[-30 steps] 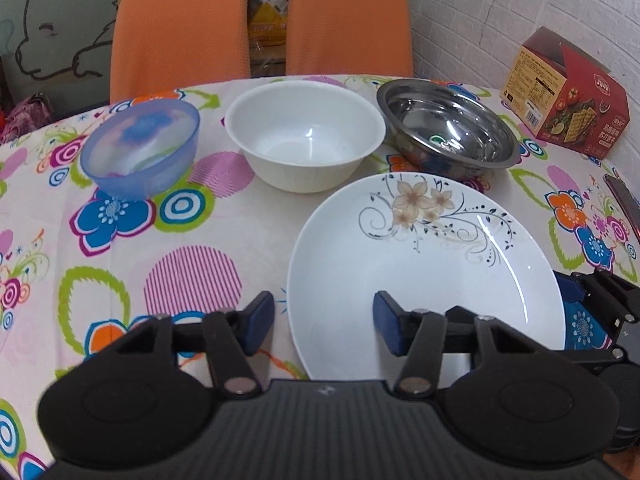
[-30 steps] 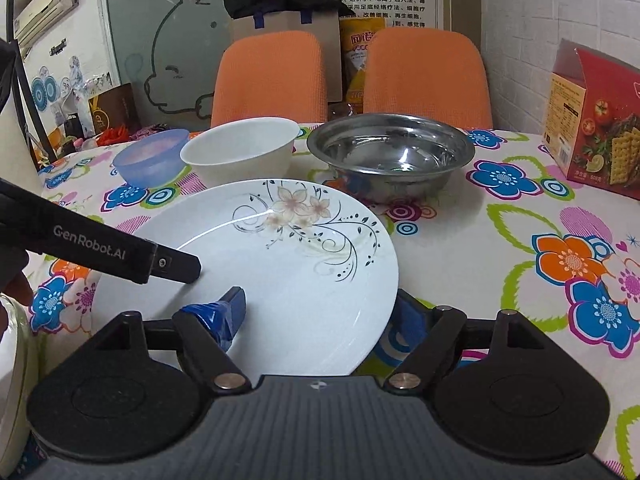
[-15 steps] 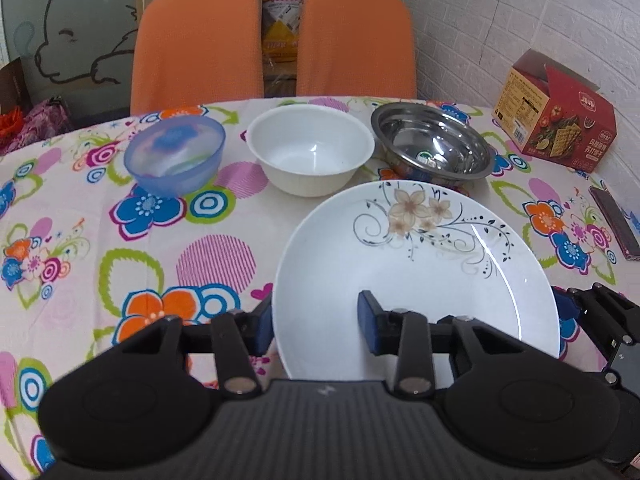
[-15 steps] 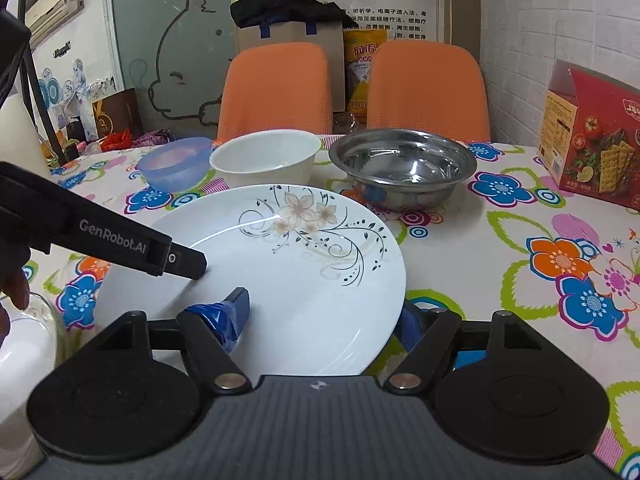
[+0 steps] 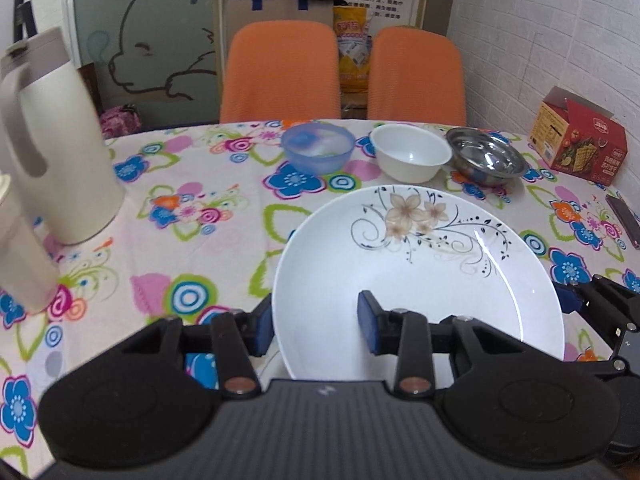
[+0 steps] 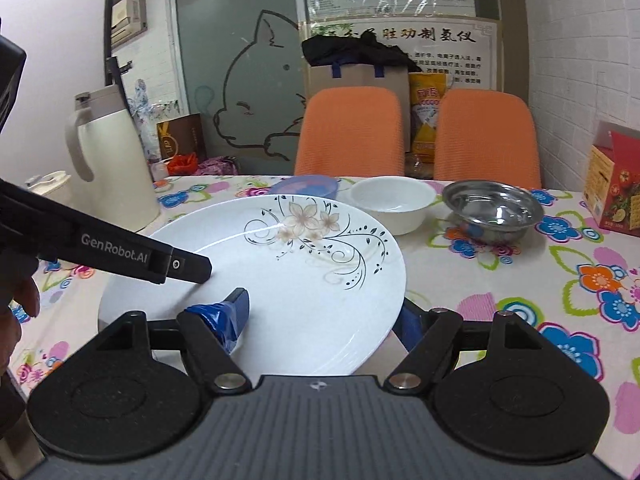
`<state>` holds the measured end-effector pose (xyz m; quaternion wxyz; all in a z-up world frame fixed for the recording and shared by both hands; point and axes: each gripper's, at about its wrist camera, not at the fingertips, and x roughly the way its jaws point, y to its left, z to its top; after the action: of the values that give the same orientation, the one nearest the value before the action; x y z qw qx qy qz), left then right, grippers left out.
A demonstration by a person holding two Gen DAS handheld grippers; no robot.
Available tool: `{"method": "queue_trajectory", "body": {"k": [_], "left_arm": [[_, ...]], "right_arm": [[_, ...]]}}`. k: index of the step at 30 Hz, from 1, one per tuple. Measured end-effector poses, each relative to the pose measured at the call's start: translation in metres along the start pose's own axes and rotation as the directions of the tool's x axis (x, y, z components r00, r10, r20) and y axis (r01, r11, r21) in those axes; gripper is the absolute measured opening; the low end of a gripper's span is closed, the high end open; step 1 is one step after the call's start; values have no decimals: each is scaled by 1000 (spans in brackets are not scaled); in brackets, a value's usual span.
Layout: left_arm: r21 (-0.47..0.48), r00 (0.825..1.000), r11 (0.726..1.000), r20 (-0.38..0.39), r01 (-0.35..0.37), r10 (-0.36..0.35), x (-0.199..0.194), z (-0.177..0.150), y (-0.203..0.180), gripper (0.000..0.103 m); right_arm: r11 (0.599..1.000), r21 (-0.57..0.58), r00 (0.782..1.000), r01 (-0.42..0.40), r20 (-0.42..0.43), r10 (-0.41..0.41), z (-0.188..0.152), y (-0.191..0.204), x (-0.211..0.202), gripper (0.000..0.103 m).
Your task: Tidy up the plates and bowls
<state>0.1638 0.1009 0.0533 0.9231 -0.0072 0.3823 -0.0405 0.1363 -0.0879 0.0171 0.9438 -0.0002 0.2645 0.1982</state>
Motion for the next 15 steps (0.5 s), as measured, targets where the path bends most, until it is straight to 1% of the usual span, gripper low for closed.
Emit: {"method": "queue_trajectory", "body": {"k": [4, 7, 10, 13, 15], "left_arm": [[-57, 999, 998, -32, -13, 11, -6, -28, 26, 37], [-81, 999, 997, -48, -13, 9, -6, -45, 37, 37], [-85, 999, 996, -48, -5, 1, -7, -53, 40, 37], [-94, 999, 996, -50, 7, -11, -4, -56, 42, 37], [-96, 998, 995, -55, 2, -8, 0, -58, 41, 37]], "right_arm": [[998, -17, 998, -54, -27, 54, -15, 30, 3, 62], [997, -37, 997, -62, -55, 60, -27, 45, 2, 62], [997, -45, 996, -58, -69, 55, -34, 54, -1, 62], [997, -45, 996, -55, -75, 51, -35, 55, 0, 62], [998, -40, 996, -53, -75, 50, -35, 55, 0, 62]]}}
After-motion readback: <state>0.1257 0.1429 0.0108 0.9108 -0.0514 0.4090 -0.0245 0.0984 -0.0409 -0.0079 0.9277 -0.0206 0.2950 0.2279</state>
